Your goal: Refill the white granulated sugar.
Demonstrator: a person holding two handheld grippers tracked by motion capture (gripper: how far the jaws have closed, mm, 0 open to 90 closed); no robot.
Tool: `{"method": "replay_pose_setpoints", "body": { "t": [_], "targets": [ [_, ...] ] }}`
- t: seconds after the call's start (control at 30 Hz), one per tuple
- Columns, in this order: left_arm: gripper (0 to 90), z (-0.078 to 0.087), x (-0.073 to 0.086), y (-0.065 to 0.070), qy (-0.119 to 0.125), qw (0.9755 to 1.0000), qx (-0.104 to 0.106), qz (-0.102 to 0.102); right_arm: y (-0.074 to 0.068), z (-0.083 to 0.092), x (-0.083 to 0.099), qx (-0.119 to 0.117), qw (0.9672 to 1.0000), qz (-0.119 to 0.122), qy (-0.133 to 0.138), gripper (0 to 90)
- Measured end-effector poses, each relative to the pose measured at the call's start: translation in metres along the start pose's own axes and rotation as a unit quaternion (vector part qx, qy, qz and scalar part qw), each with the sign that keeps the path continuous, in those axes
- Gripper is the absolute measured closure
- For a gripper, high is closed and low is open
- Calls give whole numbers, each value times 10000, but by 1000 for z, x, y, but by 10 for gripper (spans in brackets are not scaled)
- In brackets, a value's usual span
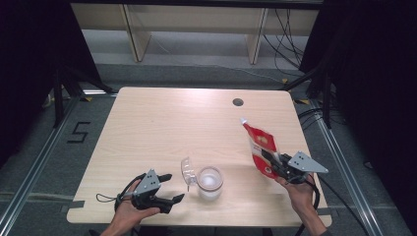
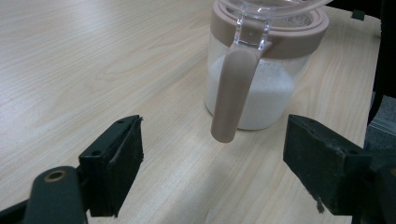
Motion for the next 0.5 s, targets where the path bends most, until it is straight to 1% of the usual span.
{"method": "replay_pose_setpoints", "body": {
  "t": [0.03, 0.07, 0.1, 0.13, 0.17, 0.2, 0.23, 0.27, 0.3, 0.33, 0.37, 0.43, 0.47, 0.5],
  "targets": [
    [197, 0, 0, 0, -1, 10000, 0, -4, 0, 0, 1, 79, 9999, -61, -98, 865],
    [197, 0, 0, 0, -22, 10000, 5, -30, 1, -1, 2, 99, 9999, -58, -49, 864],
    [197, 0, 0, 0, -26, 10000, 19, -32, 3, -2, 3, 156, 9998, 60, -47, 865],
    [197, 1, 0, 0, -27, 10000, 6, -2, 4, -3, 3, 234, 9997, 58, 17, 865],
    [197, 1, 0, 0, -40, 10000, -1, 6, 3, -4, 4, 203, 9998, 8, -15, 865],
    [197, 1, 0, 0, -12, 10000, -24, 5, 5, -4, 4, 232, 9997, 106, -4, 866],
    [197, 1, 0, 0, -12, 10000, -19, 5, 4, -3, 5, 141, 9998, 47, -112, 866],
    [197, 1, 0, 0, -12, 10000, -19, 4, 4, -2, 6, 226, 9997, 43, -103, 866],
    [196, 1, 0, 0, -34, 10000, -26, -21, 6, -2, 7, 145, 9997, 130, -114, 866],
    [197, 1, 0, 0, -31, 10000, -18, -26, 5, -3, 10, 104, 9998, 59, -137, 868],
    [197, 1, 0, 1, -10, 10000, -25, 56, 4, -2, 11, 159, 9997, -62, -194, 869],
    [197, 1, 0, 1, -18, 10000, -23, 35, 4, -2, 11, 122, 9997, -44, -189, 870],
    [197, 1, 0, 1, -21, 10000, -40, 43, 5, -2, 10, 241, 9996, 63, -125, 870],
    [197, 2, 0, 1, -28, 10000, -46, 32, 5, -1, 12, 242, 9995, 27, -197, 867]
  ]
}}
Point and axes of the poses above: each handheld gripper's, and its own axes: z roughly backward along the jaws, x roughly out of its underside, y roughly to its right, the point moved 5 cm from there along -z, roughly forward along the jaws, and after that the axes turned 12 degrees about y, right-handed, at the moved point
